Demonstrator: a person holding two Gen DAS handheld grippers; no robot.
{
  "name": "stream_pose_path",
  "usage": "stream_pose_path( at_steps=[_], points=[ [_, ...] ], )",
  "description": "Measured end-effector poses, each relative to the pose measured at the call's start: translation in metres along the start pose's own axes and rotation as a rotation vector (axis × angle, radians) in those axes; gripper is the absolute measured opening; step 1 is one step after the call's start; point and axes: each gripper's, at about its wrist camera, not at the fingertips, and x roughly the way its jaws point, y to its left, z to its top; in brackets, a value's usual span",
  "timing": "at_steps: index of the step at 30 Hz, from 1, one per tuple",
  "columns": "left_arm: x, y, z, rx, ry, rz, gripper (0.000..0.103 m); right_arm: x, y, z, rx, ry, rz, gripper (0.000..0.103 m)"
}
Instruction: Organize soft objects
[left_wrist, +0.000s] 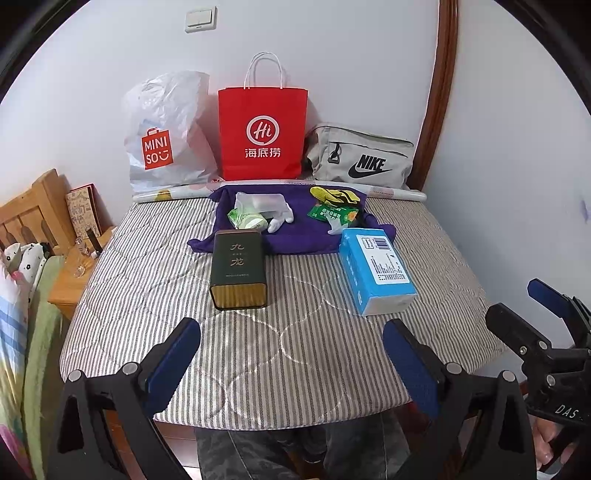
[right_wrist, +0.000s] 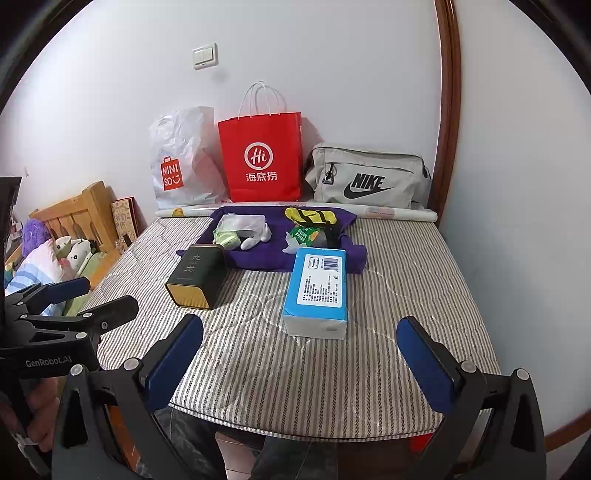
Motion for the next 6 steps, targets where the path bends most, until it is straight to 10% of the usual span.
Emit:
stream_pose_path(
  at_steps=[6],
  points=[
    [0.0027,0.0027,0.0009,0.01,-0.005,-0.001,0.1,0.002,-0.0016,-0.0007,0.005,0.002,0.002,0.103]
  ],
)
